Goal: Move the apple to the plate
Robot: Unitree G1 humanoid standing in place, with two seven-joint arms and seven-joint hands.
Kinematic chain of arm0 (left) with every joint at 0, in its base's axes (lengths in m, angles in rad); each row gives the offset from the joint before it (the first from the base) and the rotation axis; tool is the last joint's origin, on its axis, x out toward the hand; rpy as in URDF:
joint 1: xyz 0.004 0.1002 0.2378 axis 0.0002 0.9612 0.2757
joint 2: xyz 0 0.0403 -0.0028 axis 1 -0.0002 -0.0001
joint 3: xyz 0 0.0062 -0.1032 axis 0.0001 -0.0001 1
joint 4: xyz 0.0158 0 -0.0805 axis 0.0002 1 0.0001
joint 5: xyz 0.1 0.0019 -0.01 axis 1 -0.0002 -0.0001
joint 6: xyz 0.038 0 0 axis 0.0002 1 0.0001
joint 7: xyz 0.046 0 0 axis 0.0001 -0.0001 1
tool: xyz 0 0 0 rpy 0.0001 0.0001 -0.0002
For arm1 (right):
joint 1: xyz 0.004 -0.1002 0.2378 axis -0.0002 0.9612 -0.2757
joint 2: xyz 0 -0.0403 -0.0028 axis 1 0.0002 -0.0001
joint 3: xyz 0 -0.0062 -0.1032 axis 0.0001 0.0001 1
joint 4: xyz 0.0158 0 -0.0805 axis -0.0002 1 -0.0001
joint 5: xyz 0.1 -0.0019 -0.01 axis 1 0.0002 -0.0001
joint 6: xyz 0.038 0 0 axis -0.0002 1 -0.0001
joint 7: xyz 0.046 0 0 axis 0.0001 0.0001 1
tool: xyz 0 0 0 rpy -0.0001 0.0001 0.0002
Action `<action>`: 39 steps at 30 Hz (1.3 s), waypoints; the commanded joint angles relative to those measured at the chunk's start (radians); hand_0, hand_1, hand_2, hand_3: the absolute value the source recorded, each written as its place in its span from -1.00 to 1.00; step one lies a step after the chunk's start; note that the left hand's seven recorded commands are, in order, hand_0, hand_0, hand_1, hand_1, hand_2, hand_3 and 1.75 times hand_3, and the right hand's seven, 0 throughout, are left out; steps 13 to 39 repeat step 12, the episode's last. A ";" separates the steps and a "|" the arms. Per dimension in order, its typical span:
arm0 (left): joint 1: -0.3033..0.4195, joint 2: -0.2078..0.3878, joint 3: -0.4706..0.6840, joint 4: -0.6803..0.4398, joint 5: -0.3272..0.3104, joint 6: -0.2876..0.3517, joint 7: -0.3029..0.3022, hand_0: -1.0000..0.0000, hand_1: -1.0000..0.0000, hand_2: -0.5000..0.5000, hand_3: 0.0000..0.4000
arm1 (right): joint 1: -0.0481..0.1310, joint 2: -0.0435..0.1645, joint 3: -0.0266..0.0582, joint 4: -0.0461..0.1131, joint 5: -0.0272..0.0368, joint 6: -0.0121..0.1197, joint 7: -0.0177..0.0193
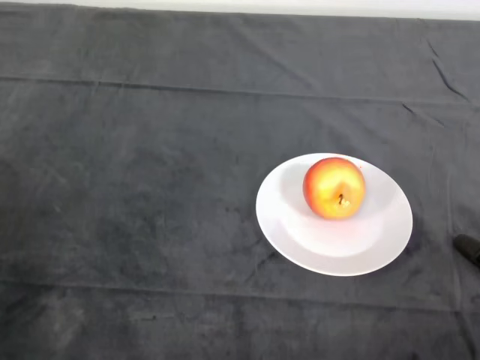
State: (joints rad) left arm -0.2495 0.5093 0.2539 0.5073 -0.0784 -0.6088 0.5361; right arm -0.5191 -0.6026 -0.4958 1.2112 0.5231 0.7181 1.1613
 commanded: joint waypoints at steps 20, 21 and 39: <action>-0.010 -0.022 0.059 -0.033 0.018 0.013 -0.022 1.00 1.00 0.00 -1.00 | 0.014 -0.010 -0.0111 -0.023 0.0057 0.002 -0.0037; -0.010 -0.022 0.059 -0.033 0.018 0.013 -0.022 1.00 1.00 0.00 -1.00 | 0.014 -0.010 -0.0111 -0.023 0.0057 0.002 -0.0037; -0.010 -0.022 0.059 -0.033 0.018 0.013 -0.022 1.00 1.00 0.00 -1.00 | 0.014 -0.010 -0.0111 -0.023 0.0057 0.002 -0.0037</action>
